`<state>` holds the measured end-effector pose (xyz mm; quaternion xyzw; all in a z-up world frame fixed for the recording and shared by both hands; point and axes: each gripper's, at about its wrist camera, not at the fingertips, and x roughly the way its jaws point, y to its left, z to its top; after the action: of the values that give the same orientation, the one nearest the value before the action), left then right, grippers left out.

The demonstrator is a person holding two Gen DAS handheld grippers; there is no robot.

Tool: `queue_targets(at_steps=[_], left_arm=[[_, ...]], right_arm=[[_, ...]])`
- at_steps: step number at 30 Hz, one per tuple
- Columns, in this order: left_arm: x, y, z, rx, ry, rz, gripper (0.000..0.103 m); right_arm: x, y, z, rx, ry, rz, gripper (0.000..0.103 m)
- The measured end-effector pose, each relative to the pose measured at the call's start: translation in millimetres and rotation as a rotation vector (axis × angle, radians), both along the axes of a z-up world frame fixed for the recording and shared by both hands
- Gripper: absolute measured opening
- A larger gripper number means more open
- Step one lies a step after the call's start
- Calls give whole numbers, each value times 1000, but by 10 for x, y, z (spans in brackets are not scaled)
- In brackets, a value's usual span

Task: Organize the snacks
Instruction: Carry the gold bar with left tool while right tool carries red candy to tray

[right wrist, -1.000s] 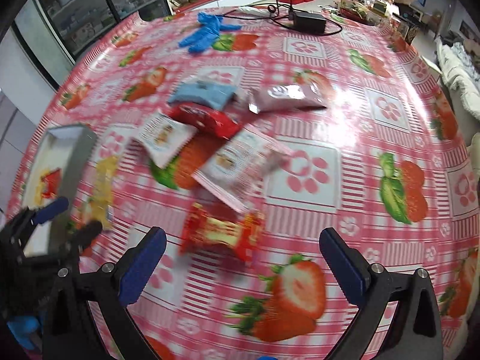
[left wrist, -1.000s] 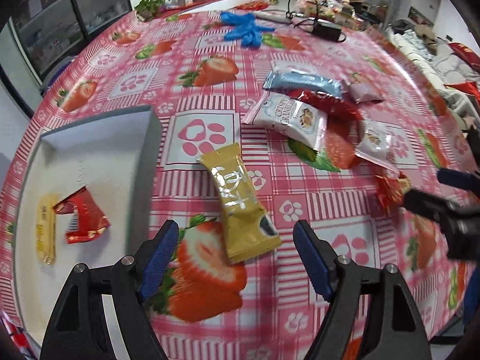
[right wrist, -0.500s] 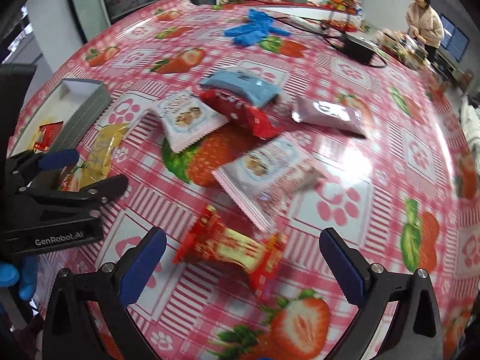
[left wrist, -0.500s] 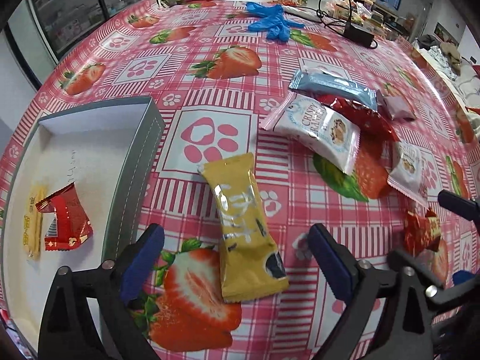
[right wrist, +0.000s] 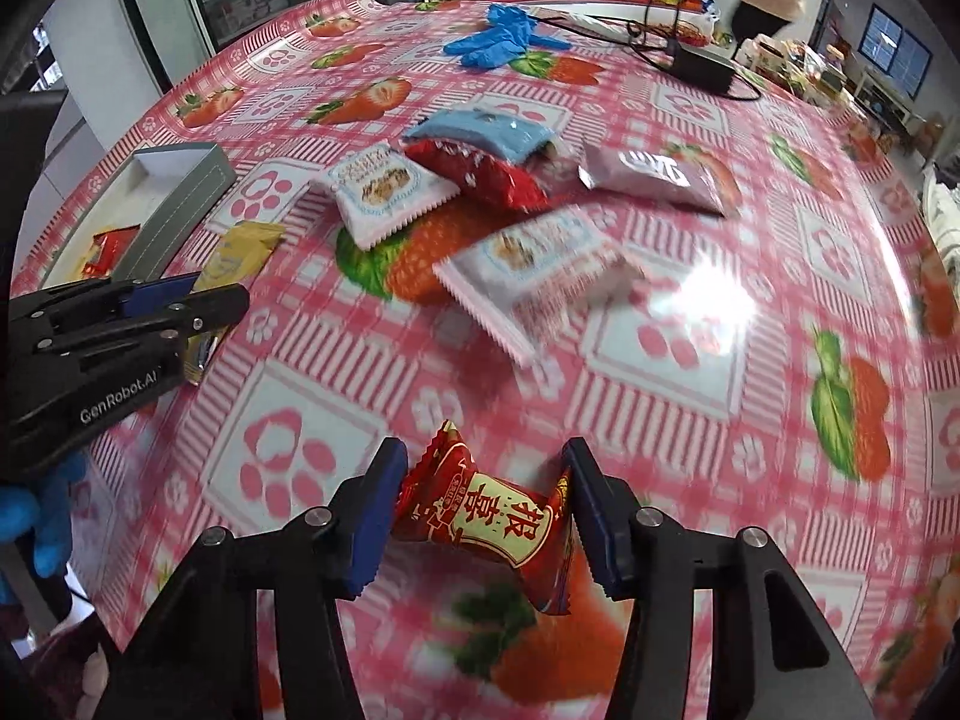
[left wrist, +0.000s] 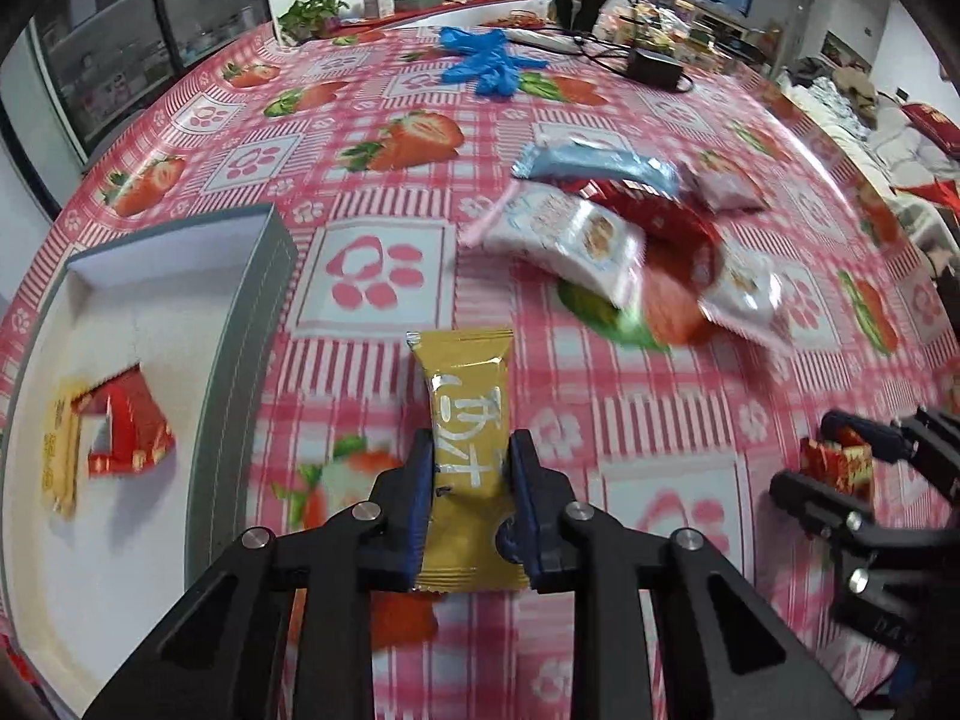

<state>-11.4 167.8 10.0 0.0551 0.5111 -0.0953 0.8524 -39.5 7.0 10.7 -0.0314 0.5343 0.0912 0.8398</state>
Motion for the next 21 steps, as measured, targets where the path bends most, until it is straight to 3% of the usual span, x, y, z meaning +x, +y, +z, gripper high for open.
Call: queue_targets(at_steps=[6,21], left_arm=[[-368,25,0,-10,-7,-9,27],[-569,2,33,-9,32,7,27]], right_arm=[[-239,-121,5,27,-4,-27,55],[-504,-250,159,72,-45,-68,55]])
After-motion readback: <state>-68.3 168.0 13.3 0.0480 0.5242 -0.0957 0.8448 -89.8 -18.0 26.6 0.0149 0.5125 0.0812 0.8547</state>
